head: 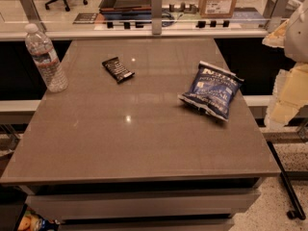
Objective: Pick rxbar chocolate
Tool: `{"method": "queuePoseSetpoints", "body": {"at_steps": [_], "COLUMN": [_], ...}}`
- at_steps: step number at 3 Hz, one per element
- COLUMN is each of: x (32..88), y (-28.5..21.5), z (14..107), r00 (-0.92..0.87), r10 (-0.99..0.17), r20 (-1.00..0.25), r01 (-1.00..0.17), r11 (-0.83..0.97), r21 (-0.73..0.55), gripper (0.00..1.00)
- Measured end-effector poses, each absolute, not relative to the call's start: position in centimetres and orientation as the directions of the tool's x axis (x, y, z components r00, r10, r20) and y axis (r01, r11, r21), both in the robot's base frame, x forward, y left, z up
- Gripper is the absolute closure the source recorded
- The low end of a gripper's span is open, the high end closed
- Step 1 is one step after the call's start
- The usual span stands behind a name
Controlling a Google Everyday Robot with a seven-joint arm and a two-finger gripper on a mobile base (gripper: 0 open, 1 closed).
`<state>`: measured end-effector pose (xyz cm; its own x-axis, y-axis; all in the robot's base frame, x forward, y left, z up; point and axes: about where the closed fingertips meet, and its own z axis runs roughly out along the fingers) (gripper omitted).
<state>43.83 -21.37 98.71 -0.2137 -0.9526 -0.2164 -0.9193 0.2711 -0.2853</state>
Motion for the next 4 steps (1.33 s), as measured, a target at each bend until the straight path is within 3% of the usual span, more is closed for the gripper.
{"method": "queuePoseSetpoints", "body": {"at_steps": [2, 4], "x": [44.4, 46.2], "y": [-20.5, -14.8], "z": [99.0, 100.6], "r00": [-0.219, -0.274], "r10": [-0.941, -0.839], "r20": [-0.258, -0.47], "r01": [-0.917, -0.881], "r11": [0.289, 0.415], "r21": [-0.276, -0.227], "gripper": [0.0, 0.0]}}
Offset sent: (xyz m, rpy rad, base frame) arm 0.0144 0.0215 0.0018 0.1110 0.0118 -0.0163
